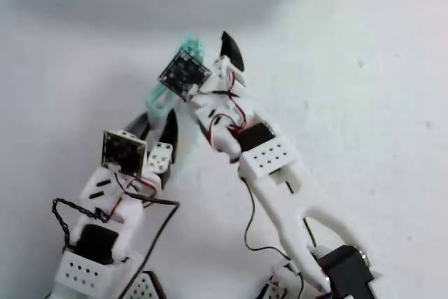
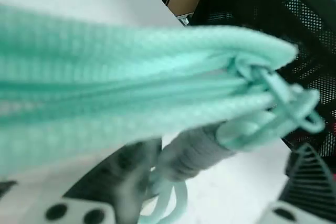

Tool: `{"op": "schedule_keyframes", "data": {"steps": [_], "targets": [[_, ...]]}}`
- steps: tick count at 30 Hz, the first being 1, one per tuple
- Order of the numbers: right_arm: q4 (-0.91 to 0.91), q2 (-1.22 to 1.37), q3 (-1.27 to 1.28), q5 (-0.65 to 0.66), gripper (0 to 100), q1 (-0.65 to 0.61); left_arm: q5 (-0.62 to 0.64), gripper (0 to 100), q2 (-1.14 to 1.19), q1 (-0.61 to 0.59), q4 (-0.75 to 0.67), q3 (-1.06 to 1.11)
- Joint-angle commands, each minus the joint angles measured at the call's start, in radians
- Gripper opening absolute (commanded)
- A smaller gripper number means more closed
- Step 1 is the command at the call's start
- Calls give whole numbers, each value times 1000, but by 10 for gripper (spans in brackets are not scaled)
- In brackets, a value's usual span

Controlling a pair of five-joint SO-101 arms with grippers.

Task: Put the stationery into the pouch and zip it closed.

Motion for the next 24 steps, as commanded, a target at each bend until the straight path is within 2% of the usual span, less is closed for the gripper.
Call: {"op": "schedule_keyframes", "data": {"steps": [1, 4, 7, 11, 18, 24], "targets": [[-85, -4, -51, 8, 201, -28, -12, 24, 7, 25, 6, -31], [-157, -10, -28, 8, 5, 10, -14, 24, 7, 21, 6, -29], [-157, -62, -17, -3, 50, 47, -14, 24, 8, 18, -15, -25], [-36, -232, -5, -75, 21, 48, -14, 24, 8, 18, -60, 2], [225, -530, -11, -72, 17, -38, -12, 24, 8, 18, -63, 2], [507, -564, -80, -18, 17, -137, -12, 24, 8, 18, -61, 0]]}}
